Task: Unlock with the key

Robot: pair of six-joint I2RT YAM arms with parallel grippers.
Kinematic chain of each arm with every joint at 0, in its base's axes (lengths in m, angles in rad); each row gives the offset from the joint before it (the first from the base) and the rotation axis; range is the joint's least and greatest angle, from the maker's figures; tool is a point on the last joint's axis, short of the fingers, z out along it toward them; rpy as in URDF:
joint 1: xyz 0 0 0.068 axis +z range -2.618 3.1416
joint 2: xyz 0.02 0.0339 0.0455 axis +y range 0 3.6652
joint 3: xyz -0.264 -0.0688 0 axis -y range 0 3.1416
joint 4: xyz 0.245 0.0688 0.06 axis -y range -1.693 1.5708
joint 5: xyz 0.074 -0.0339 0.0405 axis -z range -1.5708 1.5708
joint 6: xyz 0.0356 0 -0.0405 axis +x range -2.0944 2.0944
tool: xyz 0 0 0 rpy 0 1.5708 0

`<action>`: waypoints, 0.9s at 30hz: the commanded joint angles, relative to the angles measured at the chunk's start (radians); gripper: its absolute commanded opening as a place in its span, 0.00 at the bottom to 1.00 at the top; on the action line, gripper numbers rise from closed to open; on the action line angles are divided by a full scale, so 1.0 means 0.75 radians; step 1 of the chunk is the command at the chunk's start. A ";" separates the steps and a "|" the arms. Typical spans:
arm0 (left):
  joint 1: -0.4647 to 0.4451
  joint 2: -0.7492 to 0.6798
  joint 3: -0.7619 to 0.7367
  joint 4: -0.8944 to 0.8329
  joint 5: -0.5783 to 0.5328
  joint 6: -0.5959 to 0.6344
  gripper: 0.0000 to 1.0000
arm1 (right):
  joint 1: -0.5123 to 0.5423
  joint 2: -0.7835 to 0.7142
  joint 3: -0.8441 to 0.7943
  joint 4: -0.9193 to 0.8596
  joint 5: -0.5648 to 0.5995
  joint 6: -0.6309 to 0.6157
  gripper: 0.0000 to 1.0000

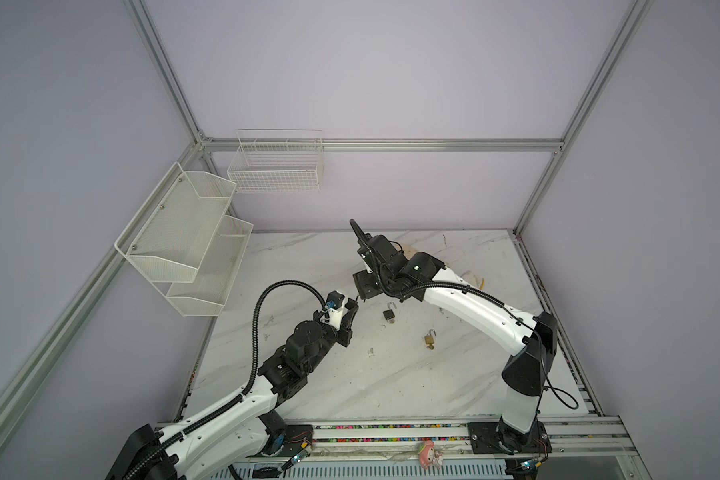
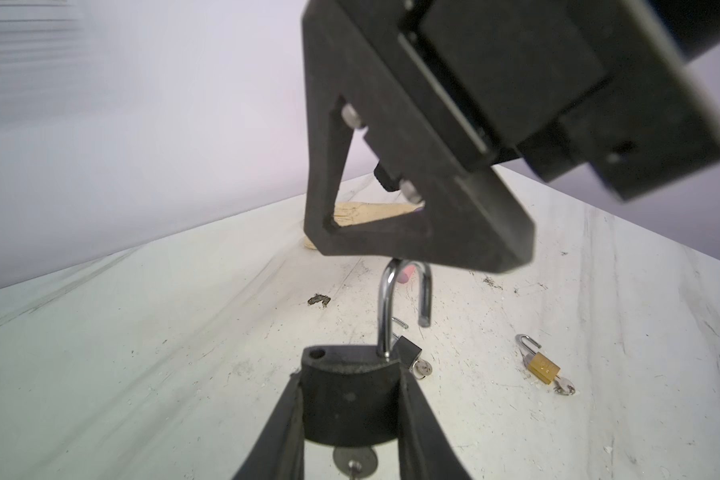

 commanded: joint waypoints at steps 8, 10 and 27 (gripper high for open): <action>-0.003 0.026 -0.035 0.080 -0.142 -0.059 0.00 | -0.073 -0.078 -0.047 -0.067 -0.060 -0.008 0.70; -0.004 0.105 0.049 -0.075 -0.176 -0.166 0.00 | -0.152 -0.159 -0.157 0.038 -0.039 0.037 0.74; 0.012 1.099 0.835 -1.146 -0.193 -0.784 0.00 | -0.657 -0.561 -1.201 0.984 0.337 0.236 0.97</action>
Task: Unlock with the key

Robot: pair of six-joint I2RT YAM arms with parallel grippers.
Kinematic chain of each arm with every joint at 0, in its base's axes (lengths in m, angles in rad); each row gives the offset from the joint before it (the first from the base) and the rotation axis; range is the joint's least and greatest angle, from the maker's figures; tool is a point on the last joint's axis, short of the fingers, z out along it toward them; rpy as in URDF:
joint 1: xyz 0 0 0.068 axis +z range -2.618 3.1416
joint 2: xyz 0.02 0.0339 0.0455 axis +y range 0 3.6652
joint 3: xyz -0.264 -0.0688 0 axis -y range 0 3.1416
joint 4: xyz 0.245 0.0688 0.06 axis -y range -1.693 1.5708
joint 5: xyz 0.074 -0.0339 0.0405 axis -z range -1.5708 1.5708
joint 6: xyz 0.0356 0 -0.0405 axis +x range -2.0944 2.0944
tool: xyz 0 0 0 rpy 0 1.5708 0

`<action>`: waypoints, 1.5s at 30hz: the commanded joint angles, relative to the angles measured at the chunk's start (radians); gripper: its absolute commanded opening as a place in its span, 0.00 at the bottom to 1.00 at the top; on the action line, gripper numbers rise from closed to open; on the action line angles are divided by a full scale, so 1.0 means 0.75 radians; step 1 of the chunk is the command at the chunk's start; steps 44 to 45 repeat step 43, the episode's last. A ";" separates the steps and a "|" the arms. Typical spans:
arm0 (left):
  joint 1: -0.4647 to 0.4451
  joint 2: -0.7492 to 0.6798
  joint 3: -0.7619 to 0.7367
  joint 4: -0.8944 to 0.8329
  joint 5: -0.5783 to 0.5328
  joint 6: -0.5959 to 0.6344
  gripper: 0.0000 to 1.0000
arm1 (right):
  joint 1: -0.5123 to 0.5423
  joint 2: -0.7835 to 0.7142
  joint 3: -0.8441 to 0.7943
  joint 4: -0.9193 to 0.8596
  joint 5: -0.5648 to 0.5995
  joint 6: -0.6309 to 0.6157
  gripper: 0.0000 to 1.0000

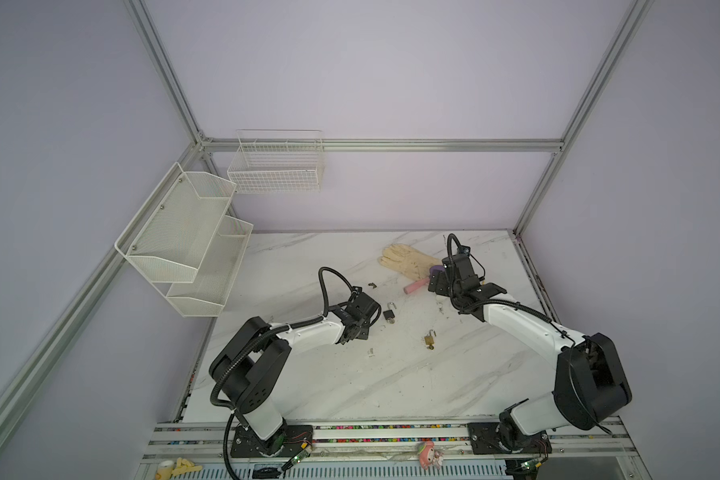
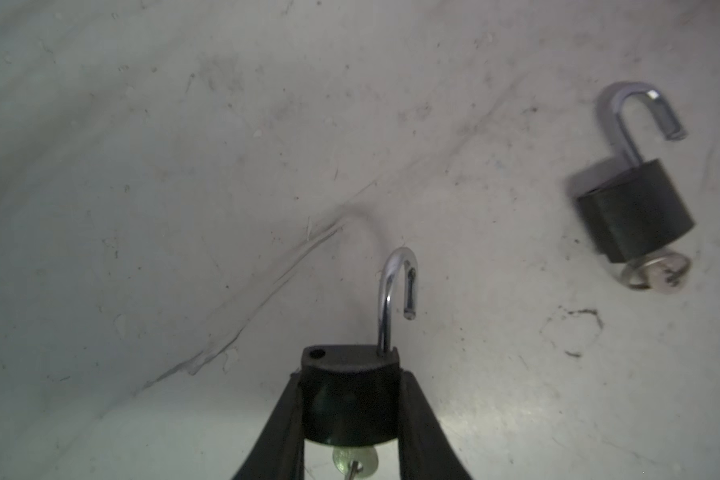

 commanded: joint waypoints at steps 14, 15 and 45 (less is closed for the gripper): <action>0.167 -0.229 0.119 -0.163 -0.039 -0.097 1.00 | -0.263 0.025 -0.343 0.800 0.236 -0.191 0.98; 0.225 -0.301 0.104 -0.140 -0.089 -0.067 1.00 | -0.283 0.067 -0.374 0.916 0.252 -0.232 0.97; 0.885 -0.134 -0.818 1.956 -0.055 0.740 1.00 | -0.453 0.399 -0.729 2.043 -0.202 -0.615 0.98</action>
